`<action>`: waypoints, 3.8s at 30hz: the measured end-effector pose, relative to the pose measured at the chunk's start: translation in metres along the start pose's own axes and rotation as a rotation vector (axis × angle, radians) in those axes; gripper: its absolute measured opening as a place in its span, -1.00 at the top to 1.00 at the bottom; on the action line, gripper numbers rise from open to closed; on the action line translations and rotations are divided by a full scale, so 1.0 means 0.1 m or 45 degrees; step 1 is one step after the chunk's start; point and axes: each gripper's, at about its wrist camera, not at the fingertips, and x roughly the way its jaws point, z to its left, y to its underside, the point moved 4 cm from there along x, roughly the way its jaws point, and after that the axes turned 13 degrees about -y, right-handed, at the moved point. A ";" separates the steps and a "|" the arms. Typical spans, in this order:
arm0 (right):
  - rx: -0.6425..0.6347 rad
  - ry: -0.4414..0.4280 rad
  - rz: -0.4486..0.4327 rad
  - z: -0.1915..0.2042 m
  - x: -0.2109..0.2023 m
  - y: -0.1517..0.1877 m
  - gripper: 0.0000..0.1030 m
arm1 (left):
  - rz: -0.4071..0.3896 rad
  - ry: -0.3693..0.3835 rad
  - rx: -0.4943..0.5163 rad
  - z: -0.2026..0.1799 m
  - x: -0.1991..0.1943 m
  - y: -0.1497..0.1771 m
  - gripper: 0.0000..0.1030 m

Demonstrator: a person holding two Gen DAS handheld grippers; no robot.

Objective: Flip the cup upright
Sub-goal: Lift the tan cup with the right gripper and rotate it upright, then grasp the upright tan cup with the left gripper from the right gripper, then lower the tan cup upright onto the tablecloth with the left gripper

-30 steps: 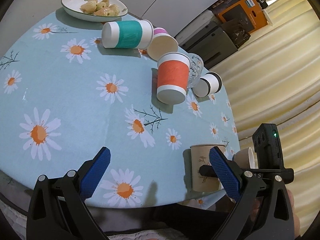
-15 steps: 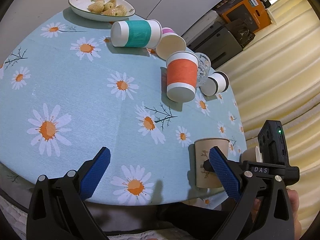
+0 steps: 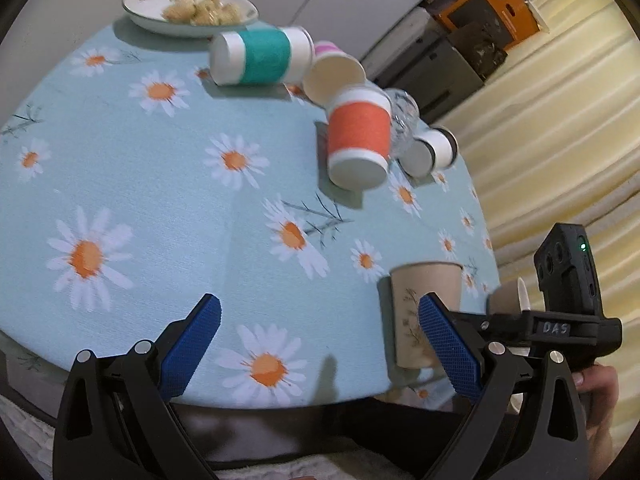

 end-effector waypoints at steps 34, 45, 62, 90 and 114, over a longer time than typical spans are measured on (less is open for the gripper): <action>-0.122 -0.310 -0.349 -0.57 -1.12 0.74 -0.41 | 0.346 -0.277 0.317 -1.40 0.60 0.06 -0.46; -0.099 -0.360 -0.332 -0.66 -1.12 0.68 -0.41 | 0.396 -0.317 0.292 -1.32 0.74 0.09 -0.26; -0.113 -0.410 -0.325 -0.65 -1.08 0.69 -0.41 | 0.136 -0.350 0.422 -1.41 0.38 0.07 -0.17; 0.005 -0.431 -0.331 -0.84 -1.03 0.61 -0.48 | -1.061 -0.450 0.396 -1.45 -0.04 0.72 -0.17; 0.059 -0.448 -0.301 -0.91 -0.96 0.61 -0.48 | -1.253 -0.571 0.506 -1.41 0.41 1.02 -0.21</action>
